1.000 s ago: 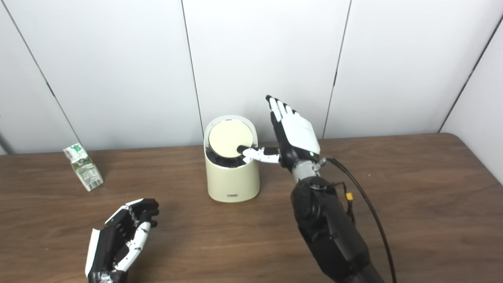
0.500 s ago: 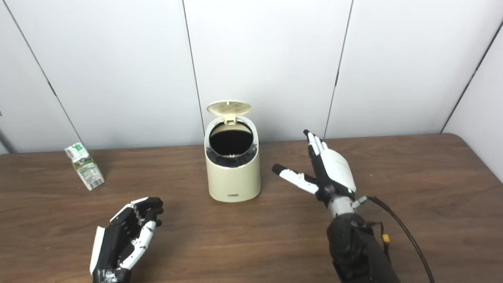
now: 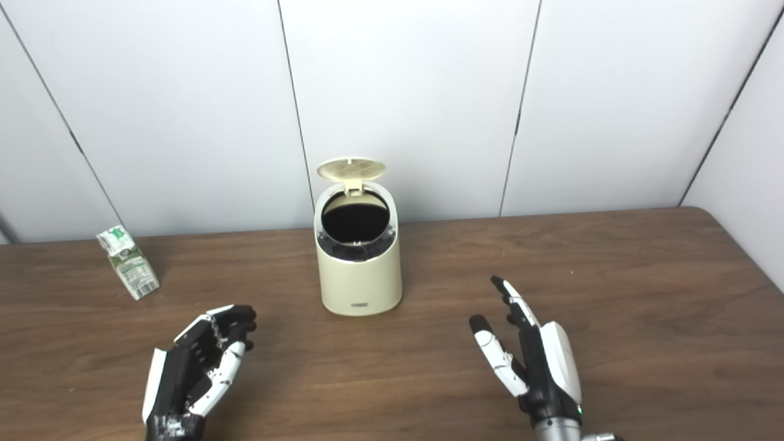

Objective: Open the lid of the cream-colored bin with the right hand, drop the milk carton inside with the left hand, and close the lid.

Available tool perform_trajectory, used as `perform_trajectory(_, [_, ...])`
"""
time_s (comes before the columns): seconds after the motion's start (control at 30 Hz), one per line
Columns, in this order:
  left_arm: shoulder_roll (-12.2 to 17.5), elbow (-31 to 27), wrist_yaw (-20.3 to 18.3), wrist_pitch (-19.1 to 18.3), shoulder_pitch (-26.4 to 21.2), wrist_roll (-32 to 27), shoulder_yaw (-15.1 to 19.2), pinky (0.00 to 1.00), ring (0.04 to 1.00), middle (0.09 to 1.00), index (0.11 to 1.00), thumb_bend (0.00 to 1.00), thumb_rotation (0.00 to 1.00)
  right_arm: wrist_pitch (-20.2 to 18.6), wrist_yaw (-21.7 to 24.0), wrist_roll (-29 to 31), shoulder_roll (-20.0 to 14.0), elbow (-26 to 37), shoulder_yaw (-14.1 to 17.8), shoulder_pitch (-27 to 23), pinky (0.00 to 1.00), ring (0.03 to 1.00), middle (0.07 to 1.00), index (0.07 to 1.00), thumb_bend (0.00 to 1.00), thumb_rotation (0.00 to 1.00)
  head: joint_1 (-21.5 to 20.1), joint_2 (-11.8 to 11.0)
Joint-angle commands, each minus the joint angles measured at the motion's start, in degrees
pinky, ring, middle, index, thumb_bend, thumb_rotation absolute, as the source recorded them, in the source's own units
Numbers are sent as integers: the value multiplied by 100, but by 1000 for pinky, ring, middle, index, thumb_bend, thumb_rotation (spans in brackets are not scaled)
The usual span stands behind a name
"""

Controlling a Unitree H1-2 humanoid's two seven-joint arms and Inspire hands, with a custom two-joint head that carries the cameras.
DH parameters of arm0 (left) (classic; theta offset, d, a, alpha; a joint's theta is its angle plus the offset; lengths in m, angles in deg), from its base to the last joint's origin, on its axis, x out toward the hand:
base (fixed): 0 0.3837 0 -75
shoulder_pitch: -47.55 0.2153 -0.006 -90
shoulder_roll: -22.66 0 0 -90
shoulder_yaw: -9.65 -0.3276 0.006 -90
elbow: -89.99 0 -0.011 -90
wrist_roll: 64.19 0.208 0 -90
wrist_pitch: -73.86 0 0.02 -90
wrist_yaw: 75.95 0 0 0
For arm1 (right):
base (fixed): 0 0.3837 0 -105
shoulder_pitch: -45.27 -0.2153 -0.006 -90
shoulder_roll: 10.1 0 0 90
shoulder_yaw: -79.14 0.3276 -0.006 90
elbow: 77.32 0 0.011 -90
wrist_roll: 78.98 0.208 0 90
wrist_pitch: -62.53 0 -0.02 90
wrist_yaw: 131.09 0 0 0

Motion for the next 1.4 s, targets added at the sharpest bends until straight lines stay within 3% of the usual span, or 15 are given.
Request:
perform_trajectory(0.0, [38, -22, 12, 224, -110, 33, -10, 587, 680, 695, 692, 254, 313, 448, -185, -20, -84, -62, 75, -160, 593, 712, 745, 738, 255, 451, 0, 6])
perform_trajectory(0.07, [49, 22, 18, 279, -104, 74, -31, 585, 678, 696, 692, 261, 319, 608, -229, -52, -115, -203, 85, -211, 545, 672, 710, 693, 269, 372, 29, 2])
perform_trajectory(0.33, [108, 90, 24, 462, -87, 61, -18, 579, 672, 690, 690, 265, 302, 744, -228, -98, -119, -308, 97, -253, 520, 650, 692, 677, 253, 339, 138, -16])
perform_trajectory(0.43, [276, 79, 177, 699, -188, 419, 89, 555, 658, 677, 681, 319, 249, 754, -210, -160, -114, -309, 50, -260, 517, 645, 688, 676, 256, 330, 70, -23])
perform_trajectory(0.47, [371, 10, 242, 828, -278, 485, 196, 548, 653, 672, 678, 336, 232, 715, -197, -161, -97, -289, 48, -259, 516, 643, 687, 674, 256, 323, 47, -18])
perform_trajectory(0.53, [499, -109, 342, 1043, -437, 489, 411, 540, 644, 657, 665, 471, 167, 621, -162, -156, -69, -248, 58, -254, 523, 647, 687, 675, 256, 386, 31, -22])
perform_trajectory(0.57, [609, -282, 405, 1007, -545, 594, 582, 538, 641, 655, 664, 495, 153, 635, -166, -178, -78, -259, 56, -259, 525, 648, 687, 676, 257, 400, 31, -22])
perform_trajectory(0.63, [809, -551, 416, 867, -693, 692, 824, 543, 649, 676, 699, 579, 244, 704, -167, -221, -123, -278, 53, -252, 513, 639, 685, 671, 257, 347, -57, -23])
perform_trajectory(0.77, [1563, -884, 54, 468, -1073, 148, 1234, 628, 718, 751, 779, 688, 314, 873, -204, -274, -202, -324, 59, -227, 482, 617, 679, 657, 266, 292, 67, -8])
perform_trajectory(0.8, [1677, -921, 4, 408, -1132, 37, 1287, 653, 738, 764, 792, 730, 294, 884, -196, -260, -219, -316, 71, -217, 484, 621, 680, 654, 264, 280, 112, -8])
perform_trajectory(0.93, [2114, -681, 21, 424, -1446, -223, 1635, 660, 734, 746, 771, 770, 227, 820, -128, -253, -328, -282, 113, -186, 499, 634, 684, 664, 254, 265, 300, -16])
perform_trajectory(1.03, [2303, -132, 17, 455, -1678, -456, 1822, 649, 726, 737, 763, 791, 153, 824, -114, -269, -410, -289, 141, -175, 504, 634, 682, 664, 258, 265, 628, -35])
perform_trajectory(1.17, [2600, 526, -308, 211, -1802, -936, 1907, 729, 806, 802, 819, 907, 277, 811, -104, -380, -503, -242, 123, -156, 510, 637, 676, 654, 255, 176, 875, -74])
perform_trajectory(1.27, [2793, 1086, -528, 197, -1839, -1085, 1893, 845, 885, 854, 870, 983, 462, 793, -38, -423, -577, -156, 127, -137, 501, 627, 672, 646, 262, 30, 1012, -101])
perform_trajectory(1.37, [2884, 1361, -597, 101, -1859, -1107, 1865, 892, 910, 873, 881, 1000, 509, 787, 10, -438, -636, -135, 170, -134, 469, 603, 676, 646, 262, 3, 1174, -132])
